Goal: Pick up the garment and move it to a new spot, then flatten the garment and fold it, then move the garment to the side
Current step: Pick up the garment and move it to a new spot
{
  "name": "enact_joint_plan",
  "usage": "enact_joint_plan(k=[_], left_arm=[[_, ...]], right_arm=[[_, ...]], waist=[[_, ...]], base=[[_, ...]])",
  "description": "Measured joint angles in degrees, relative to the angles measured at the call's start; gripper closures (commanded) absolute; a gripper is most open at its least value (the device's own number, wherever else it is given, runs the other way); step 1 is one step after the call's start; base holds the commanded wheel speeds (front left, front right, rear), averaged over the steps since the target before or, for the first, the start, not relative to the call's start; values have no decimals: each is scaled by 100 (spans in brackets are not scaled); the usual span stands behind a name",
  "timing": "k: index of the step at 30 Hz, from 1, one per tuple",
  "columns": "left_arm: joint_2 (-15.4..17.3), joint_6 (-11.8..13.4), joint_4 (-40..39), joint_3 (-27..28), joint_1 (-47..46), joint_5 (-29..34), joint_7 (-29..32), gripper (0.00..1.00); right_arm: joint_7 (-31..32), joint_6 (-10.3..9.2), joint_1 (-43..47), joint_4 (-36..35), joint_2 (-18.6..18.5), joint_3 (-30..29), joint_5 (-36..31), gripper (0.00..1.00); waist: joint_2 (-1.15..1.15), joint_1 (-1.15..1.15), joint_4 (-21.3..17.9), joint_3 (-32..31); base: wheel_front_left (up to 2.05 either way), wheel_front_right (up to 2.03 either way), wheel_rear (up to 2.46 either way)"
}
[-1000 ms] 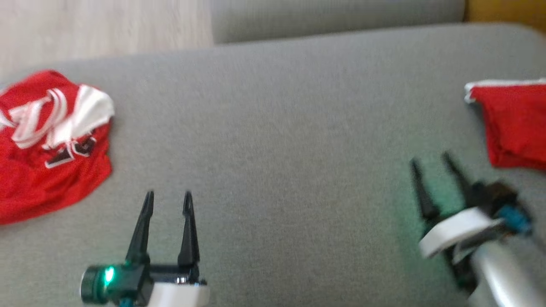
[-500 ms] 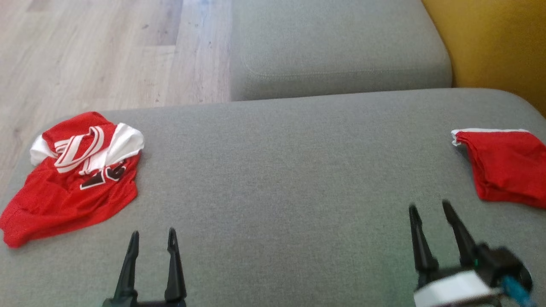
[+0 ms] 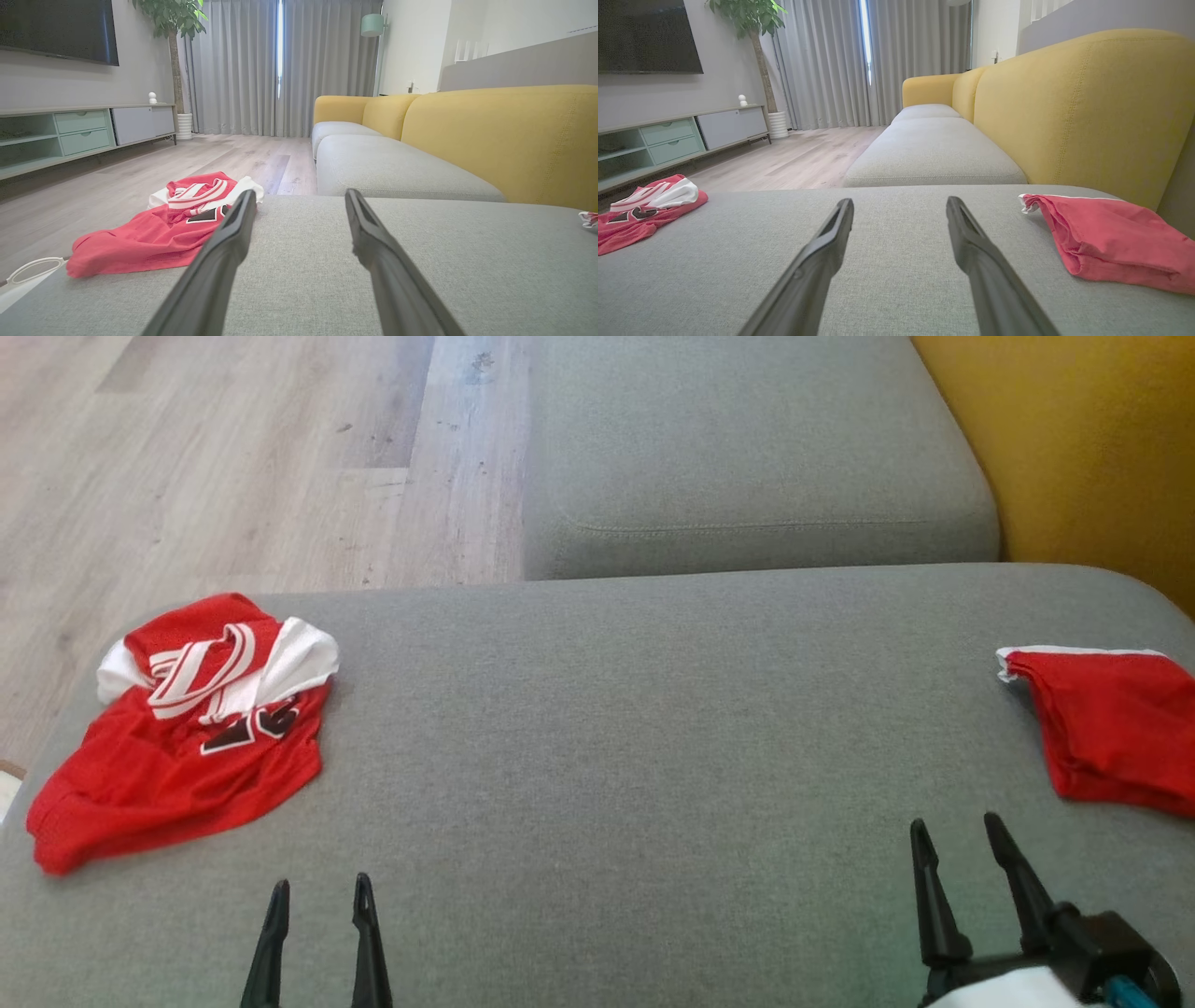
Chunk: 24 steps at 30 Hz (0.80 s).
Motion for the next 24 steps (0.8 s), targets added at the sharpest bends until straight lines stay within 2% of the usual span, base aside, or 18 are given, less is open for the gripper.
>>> enact_joint_plan(k=[8,24], left_arm=[[0,-2,-41,5,0,66,0,0],[0,-98,-46,99,1,120,0,0]], right_arm=[[0,0,115,101,11,3,1,0],[0,0,126,286,12,81,42,0]], waist=[[0,0,17,-42],[0,0,-217,1]], base=[[0,0,0],[0,0,0]])
